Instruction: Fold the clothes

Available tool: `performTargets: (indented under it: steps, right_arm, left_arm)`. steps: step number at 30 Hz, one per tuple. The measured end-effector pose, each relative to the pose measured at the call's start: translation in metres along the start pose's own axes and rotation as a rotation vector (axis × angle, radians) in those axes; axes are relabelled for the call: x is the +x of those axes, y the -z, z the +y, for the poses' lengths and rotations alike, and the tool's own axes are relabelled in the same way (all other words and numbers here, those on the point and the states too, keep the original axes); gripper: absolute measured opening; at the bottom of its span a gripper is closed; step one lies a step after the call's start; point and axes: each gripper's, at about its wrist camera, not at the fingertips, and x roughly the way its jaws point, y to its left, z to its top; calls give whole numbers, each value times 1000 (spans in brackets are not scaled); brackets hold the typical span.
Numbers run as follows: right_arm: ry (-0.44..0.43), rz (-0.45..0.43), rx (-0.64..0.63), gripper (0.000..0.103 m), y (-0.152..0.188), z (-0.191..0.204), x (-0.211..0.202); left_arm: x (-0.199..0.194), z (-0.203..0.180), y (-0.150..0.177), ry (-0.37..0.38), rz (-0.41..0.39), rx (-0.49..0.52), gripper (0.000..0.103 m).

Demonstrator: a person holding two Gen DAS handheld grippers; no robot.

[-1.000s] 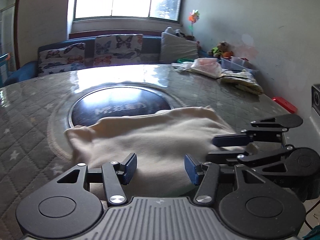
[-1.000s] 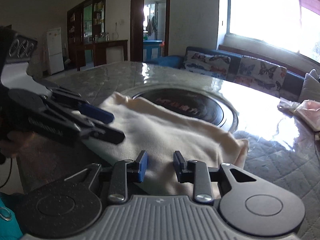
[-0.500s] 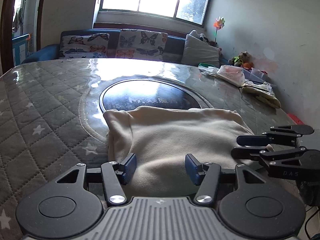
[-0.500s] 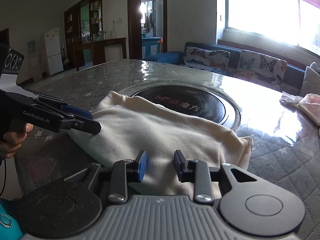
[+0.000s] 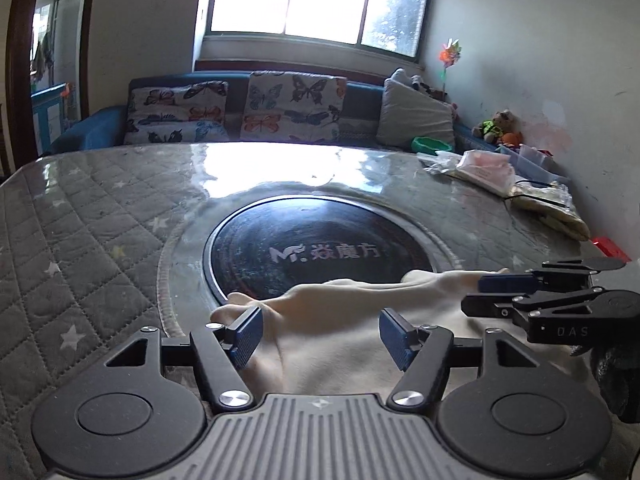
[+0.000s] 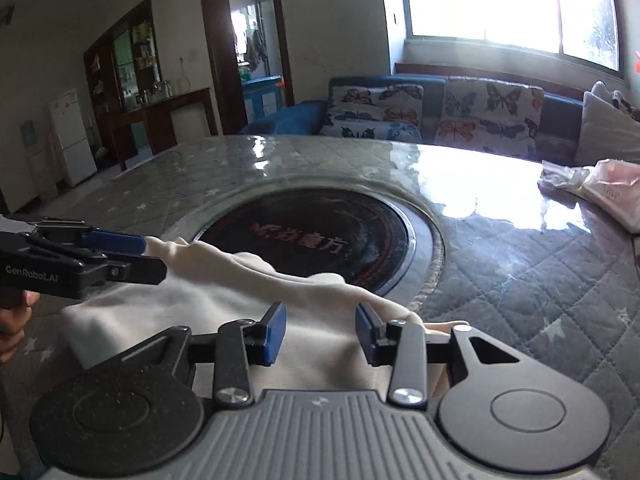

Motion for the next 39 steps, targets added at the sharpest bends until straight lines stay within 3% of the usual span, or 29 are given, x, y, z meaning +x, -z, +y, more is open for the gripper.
performTargets:
  steps: [8, 17, 26, 39]
  right_arm:
    - [9, 21, 17, 44, -2, 0, 6]
    - [15, 6, -2, 49, -24, 21, 20]
    - [84, 51, -21, 52, -22, 31, 45]
    - [56, 35, 5, 52, -28, 32, 47]
  left_arm:
    - [18, 17, -2, -33, 34, -51, 68]
    - [36, -4, -21, -65, 29, 23, 68]
    - [63, -8, -17, -96, 89, 45, 70]
    - [64, -2, -18, -97, 88, 16, 74]
